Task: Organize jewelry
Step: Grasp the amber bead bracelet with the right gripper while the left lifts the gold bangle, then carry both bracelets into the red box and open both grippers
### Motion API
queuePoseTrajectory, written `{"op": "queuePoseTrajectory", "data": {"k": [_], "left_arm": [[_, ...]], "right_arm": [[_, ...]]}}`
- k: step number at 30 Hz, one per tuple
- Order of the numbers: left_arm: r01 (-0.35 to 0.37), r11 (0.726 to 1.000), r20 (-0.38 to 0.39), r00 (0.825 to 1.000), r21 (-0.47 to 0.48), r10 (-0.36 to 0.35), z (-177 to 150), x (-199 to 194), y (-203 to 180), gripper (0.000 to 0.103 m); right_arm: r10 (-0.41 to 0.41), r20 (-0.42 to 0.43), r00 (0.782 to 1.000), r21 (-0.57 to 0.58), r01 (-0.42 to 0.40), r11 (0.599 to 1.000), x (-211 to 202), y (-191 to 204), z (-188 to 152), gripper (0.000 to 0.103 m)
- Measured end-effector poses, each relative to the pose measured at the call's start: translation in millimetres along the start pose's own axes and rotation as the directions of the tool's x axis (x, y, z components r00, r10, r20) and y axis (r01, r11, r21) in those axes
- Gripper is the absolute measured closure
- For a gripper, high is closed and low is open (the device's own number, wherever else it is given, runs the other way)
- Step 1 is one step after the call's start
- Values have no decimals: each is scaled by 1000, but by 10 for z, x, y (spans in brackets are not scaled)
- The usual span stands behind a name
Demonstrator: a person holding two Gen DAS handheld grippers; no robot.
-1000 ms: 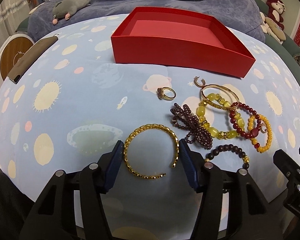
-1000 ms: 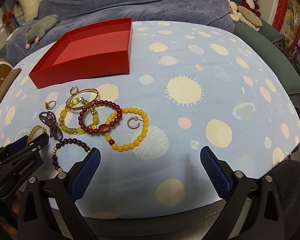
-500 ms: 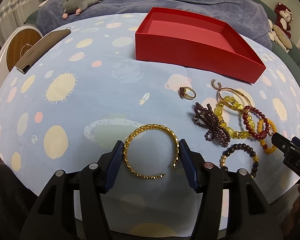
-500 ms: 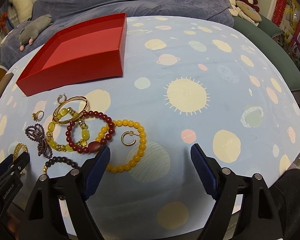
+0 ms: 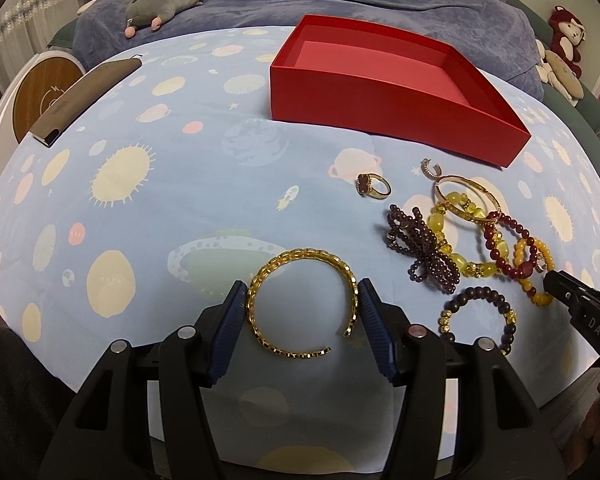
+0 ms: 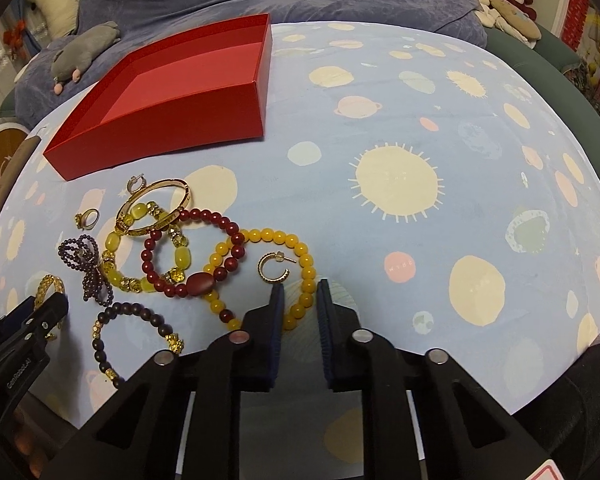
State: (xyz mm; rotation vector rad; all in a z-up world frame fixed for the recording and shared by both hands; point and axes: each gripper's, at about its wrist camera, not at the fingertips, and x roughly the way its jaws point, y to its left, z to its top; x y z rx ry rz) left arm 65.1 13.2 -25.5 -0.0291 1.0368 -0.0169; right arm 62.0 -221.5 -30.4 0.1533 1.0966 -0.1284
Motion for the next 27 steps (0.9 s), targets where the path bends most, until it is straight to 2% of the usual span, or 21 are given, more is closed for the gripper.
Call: {"op": "queuePoseTrajectory", "data": {"k": [4, 9, 16, 21, 27], "left_arm": [[4, 1000, -2, 1000, -6, -4, -27, -35, -6, 49], [18, 1000, 14, 1000, 4, -18, -38, -162, -28, 49], [59, 998, 30, 998, 9, -59, 104, -407, -20, 49], [82, 996, 45, 995, 33, -83, 528, -498, -67, 49], [100, 989, 116, 987, 107, -112, 1415, -437, -271, 49]], "right_arm": [[14, -11, 1000, 13, -14, 1000, -60, -57, -57, 96], [32, 24, 999, 22, -33, 999, -298, -129, -65, 96], [67, 95, 993, 6, -68, 998, -767, -141, 243, 96], [113, 139, 984, -89, -102, 991, -961, 65, 727, 96], [193, 176, 965, -141, -169, 975, -813, 381, 1513, 96]]}}
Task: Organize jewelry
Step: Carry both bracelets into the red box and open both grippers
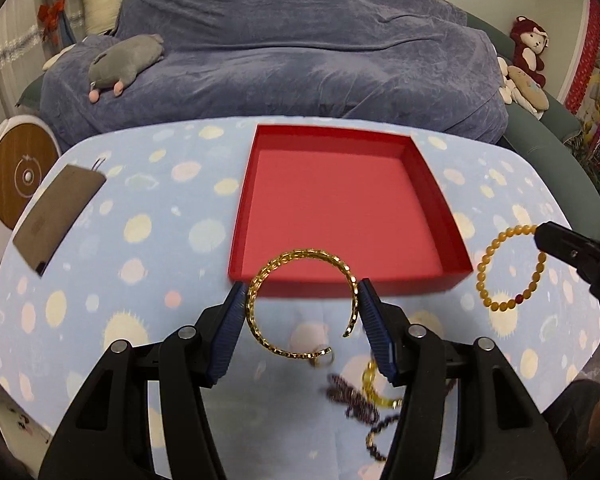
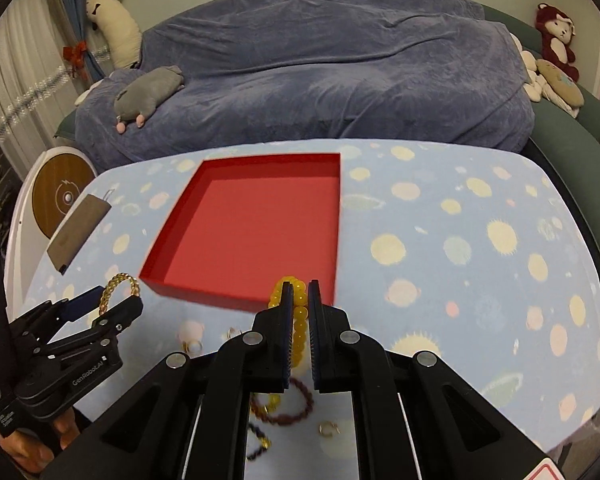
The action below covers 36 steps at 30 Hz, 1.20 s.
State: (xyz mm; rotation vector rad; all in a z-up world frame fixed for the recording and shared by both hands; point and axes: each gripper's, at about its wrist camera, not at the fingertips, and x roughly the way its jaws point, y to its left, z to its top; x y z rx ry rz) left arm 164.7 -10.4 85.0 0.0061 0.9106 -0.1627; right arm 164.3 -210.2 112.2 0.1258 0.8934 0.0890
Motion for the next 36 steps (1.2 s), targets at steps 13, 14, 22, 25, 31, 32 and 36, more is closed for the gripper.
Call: {"op": "queuePoseTrajectory", "data": {"k": [13, 14, 22, 25, 31, 32, 36], "left_arm": [[23, 1000, -67, 998, 3, -22, 1102, 1417, 7, 49], [25, 1000, -76, 997, 6, -24, 1130, 1512, 17, 49], [12, 1000, -140, 990, 24, -8, 1219, 1970, -4, 49], [-14, 1000, -121, 992, 23, 17, 1254, 1998, -16, 37], [-38, 999, -77, 996, -1, 38, 1281, 1824, -23, 25], [-39, 999, -71, 997, -7, 38, 1272, 1769, -19, 25], [-40, 999, -46, 998, -10, 40, 1188, 1444, -6, 25]], "right_arm": [[97, -101, 990, 18, -96, 995, 1586, -29, 966, 96], [91, -111, 990, 16, -90, 996, 1686, -39, 994, 96], [-29, -138, 990, -25, 26, 999, 2128, -164, 1077, 94], [-53, -119, 991, -19, 52, 998, 2097, -226, 1076, 83], [-62, -64, 996, 5, 63, 998, 1792, -303, 1049, 63], [-65, -55, 996, 2, 65, 998, 1716, -295, 1047, 62], [-65, -19, 998, -5, 65, 998, 1312, -264, 952, 60]]}}
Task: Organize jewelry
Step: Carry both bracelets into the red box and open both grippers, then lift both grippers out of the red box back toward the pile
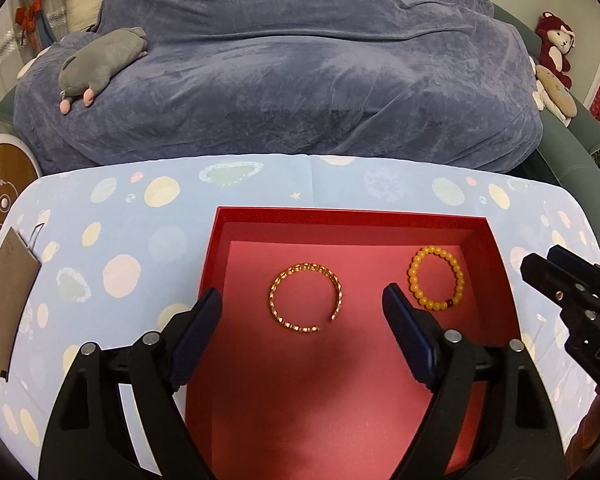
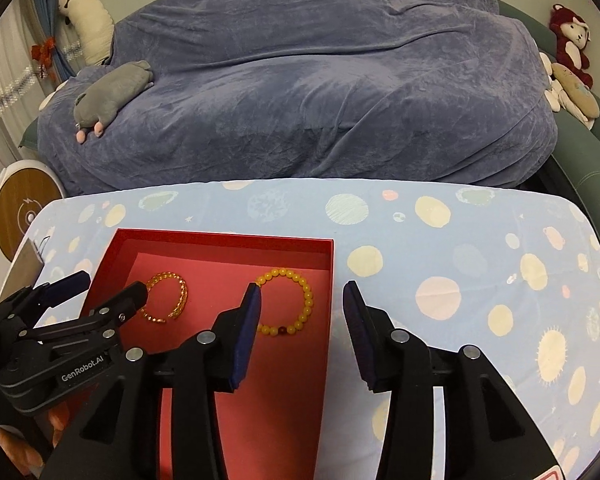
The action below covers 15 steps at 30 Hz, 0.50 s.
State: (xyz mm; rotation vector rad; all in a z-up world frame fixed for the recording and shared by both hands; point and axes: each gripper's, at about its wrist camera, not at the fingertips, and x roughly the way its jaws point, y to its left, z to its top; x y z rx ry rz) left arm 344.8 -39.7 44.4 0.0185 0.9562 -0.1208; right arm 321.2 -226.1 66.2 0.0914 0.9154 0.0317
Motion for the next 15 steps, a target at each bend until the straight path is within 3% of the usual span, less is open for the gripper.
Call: {"op": "queuePoseTrajectory", "data": {"k": [9, 15], "left_arm": [[-12, 1000, 56, 998, -10, 12, -622, -852, 67, 24], [-7, 999, 6, 1000, -32, 8, -1339, -1137, 103, 23]], "right_arm": [[-35, 32, 999, -45, 37, 998, -852, 39, -717, 53], [-81, -8, 997, -87, 80, 993, -1168, 62, -1470, 52]]}}
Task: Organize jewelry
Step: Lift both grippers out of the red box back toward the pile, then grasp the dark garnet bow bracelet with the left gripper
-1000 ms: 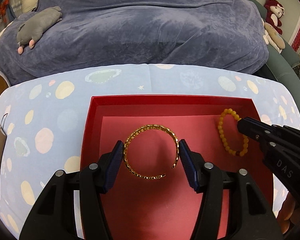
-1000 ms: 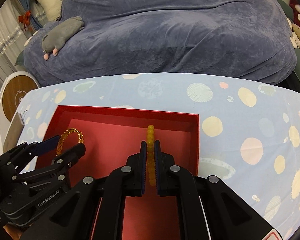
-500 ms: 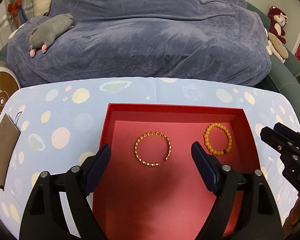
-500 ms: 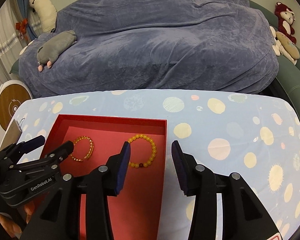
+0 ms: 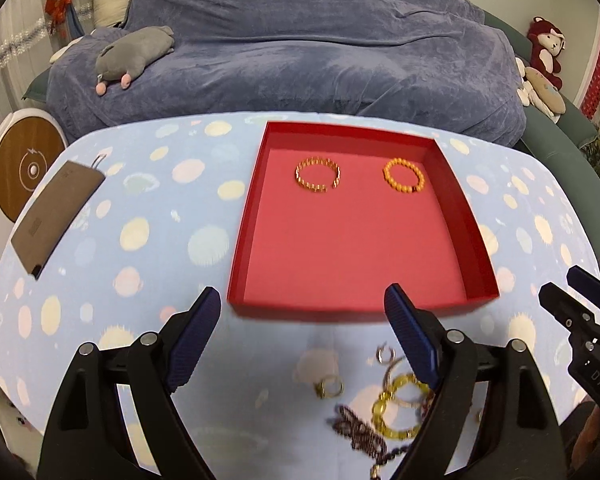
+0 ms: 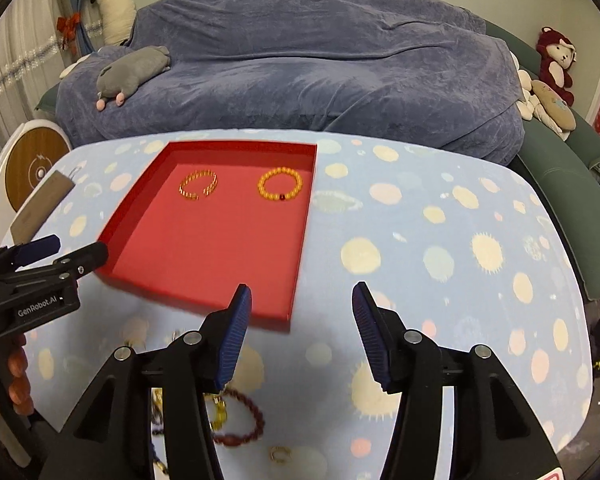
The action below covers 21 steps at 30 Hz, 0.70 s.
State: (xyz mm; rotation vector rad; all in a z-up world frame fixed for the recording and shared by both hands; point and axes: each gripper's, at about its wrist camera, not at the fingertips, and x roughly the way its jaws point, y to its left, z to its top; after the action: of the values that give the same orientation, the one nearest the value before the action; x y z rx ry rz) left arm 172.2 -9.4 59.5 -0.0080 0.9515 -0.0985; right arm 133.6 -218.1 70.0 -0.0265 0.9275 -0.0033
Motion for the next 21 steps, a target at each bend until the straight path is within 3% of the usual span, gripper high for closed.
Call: {"op": "queuePoseTrajectory", "data": {"k": [6, 11, 17, 21], "left_arm": [[47, 996, -97, 994, -79, -55, -633, -66, 23, 23], [47, 994, -126, 990, -96, -59, -896, 9, -99, 25], [74, 994, -178, 980, -87, -88, -917, 243, -223, 48], [109, 990, -206, 971, -87, -125, -955, 326, -223, 75]], "right_arm": [[-5, -72, 997, 44, 8, 999, -90, -14, -660, 51], [8, -119, 993, 85, 2, 996, -58, -10, -1027, 52], [22, -141, 990, 86, -10, 996, -2, 37, -1163, 51], [32, -146, 989, 87, -19, 996, 17, 50, -1162, 51]]}}
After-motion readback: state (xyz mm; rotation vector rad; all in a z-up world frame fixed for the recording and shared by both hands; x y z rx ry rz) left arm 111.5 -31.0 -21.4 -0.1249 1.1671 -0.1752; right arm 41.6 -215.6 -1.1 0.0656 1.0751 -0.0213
